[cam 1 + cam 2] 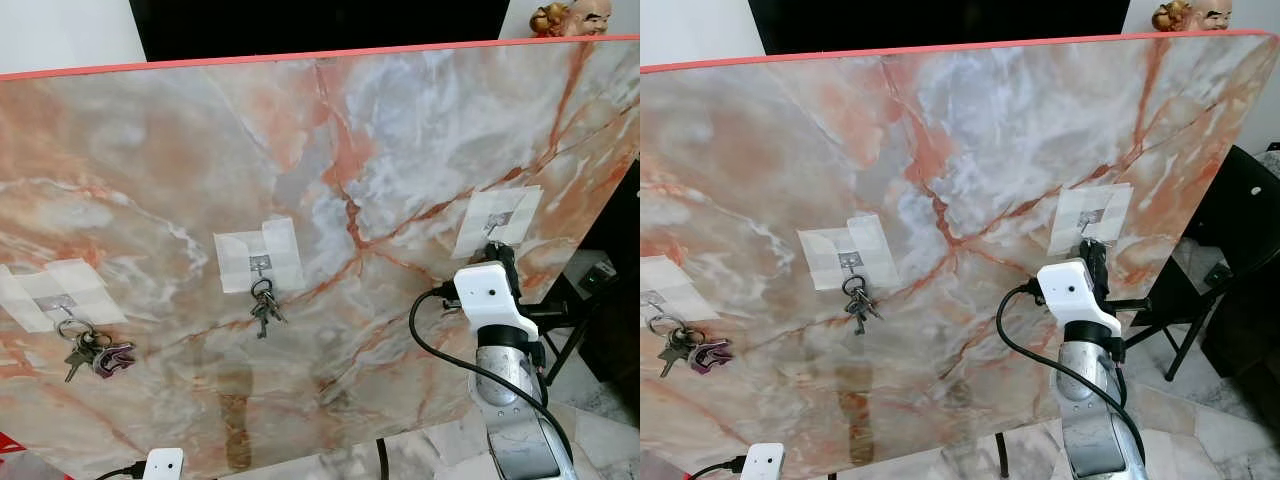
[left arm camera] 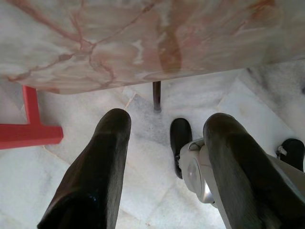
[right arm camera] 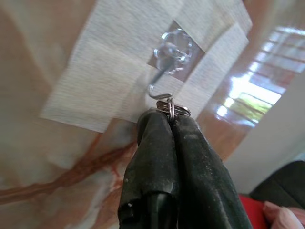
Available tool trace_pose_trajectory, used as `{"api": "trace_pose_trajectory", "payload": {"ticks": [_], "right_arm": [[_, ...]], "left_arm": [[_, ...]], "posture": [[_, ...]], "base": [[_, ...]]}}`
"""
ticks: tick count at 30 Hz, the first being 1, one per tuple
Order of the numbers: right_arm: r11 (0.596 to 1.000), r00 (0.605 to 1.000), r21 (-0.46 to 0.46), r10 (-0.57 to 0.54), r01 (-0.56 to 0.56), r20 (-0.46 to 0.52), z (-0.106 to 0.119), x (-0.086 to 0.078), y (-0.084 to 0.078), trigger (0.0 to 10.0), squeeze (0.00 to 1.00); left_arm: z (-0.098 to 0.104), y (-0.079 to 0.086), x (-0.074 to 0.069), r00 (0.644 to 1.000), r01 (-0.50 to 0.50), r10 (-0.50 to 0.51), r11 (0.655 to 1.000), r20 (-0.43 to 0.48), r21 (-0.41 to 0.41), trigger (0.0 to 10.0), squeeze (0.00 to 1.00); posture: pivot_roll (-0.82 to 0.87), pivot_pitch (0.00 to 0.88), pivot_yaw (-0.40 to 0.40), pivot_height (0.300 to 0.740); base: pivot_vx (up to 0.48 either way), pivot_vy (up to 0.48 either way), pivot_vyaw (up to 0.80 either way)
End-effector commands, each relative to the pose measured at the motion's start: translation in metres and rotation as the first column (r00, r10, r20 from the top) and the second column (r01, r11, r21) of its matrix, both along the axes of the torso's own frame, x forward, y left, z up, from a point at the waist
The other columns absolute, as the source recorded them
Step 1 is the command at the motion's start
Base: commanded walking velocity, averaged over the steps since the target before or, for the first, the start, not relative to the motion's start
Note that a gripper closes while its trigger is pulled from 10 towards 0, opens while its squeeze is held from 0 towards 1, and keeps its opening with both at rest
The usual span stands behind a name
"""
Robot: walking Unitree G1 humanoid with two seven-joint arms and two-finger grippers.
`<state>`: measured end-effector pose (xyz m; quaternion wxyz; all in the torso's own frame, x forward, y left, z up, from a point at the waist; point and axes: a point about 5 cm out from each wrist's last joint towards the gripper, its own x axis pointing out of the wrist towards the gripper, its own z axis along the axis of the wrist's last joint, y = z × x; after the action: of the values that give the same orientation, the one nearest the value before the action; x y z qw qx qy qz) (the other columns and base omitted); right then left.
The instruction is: Hang keys on a hook
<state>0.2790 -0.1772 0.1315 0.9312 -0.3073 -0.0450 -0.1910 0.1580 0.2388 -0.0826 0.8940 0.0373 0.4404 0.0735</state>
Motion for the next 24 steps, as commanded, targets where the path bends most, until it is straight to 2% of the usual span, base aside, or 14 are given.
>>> {"api": "trace_pose_trajectory", "payload": {"ticks": [1, 9, 24], "right_arm": [[0.999, 0.999, 0.000, -0.044, 0.044, 0.023, 0.005, -0.002, -0.006, 10.0, 0.00], [0.998, 0.997, -0.022, -0.054, 0.055, 0.058, 0.010, -0.003, -0.007, 10.0, 0.00], [0.999, 1.000, -0.047, 0.000, 0.001, 0.022, 0.005, -0.002, 0.004, 10.0, 0.00]], "left_arm": [[-0.003, -0.001, -0.005, 1.000, 0.007, -0.007, 1.000, -0.025, 0.001, 10.0, 0.00], [-0.003, -0.002, -0.005, 1.000, 0.008, -0.008, 1.000, -0.022, -0.001, 10.0, 0.00], [-0.003, -0.007, -0.002, 1.000, 0.010, -0.010, 1.000, -0.022, -0.005, 10.0, 0.00]], "posture": [[-0.01, 0.000, -0.037, 0.740], [-0.01, 0.000, -0.038, 0.740], [-0.01, 0.000, -0.039, 0.740]], "base": [[0.000, 0.000, 0.00], [0.000, 0.000, 0.00], [0.000, 0.000, 0.00]]}}
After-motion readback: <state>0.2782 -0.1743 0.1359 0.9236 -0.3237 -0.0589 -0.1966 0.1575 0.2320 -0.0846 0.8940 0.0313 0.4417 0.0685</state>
